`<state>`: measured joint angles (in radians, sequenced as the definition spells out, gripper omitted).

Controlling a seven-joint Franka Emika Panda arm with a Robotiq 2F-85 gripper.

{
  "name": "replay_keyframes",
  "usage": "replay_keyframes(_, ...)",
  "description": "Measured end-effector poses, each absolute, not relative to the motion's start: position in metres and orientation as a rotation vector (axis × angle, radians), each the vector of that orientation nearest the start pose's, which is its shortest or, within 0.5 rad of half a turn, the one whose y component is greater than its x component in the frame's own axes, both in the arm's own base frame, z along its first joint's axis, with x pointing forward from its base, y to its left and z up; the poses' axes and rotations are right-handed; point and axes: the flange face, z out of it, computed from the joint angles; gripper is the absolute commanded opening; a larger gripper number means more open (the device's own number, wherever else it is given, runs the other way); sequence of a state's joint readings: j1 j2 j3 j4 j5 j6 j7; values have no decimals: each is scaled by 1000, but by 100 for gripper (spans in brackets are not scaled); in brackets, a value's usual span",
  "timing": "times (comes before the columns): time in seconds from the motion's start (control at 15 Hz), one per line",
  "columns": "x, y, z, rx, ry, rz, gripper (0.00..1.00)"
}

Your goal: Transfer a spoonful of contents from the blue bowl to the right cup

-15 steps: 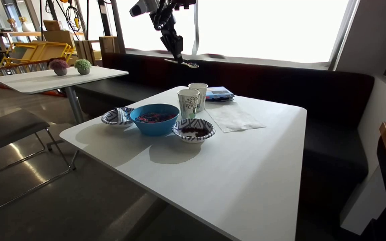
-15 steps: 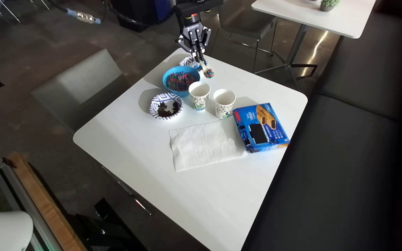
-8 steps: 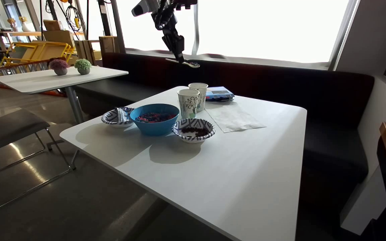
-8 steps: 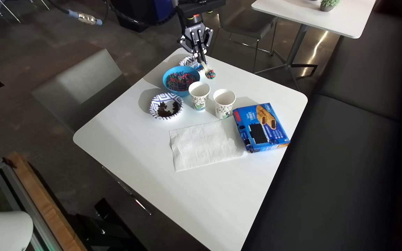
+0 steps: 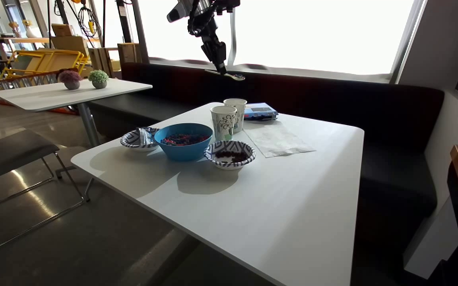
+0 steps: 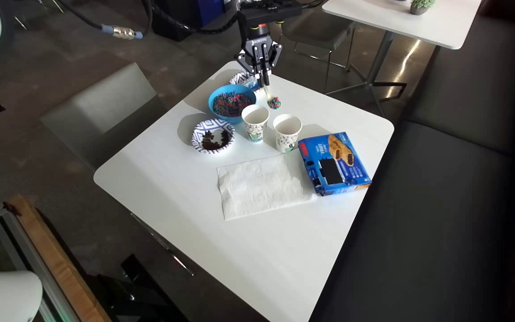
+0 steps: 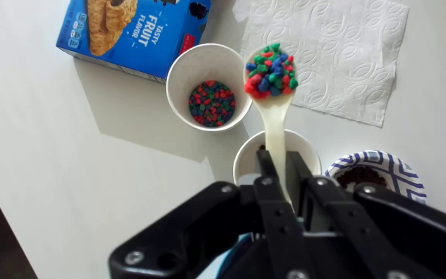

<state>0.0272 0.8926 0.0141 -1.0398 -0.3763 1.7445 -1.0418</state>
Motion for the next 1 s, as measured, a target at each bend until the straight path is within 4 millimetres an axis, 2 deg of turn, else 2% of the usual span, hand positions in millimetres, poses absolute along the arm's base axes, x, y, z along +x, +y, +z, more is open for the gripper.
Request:
replay_keyframes(0.27, 761, -23, 286, -2736, -1824, 571, 3)
replay_keyframes(1.0, 774, -51, 245, -2725, -1765, 542, 3)
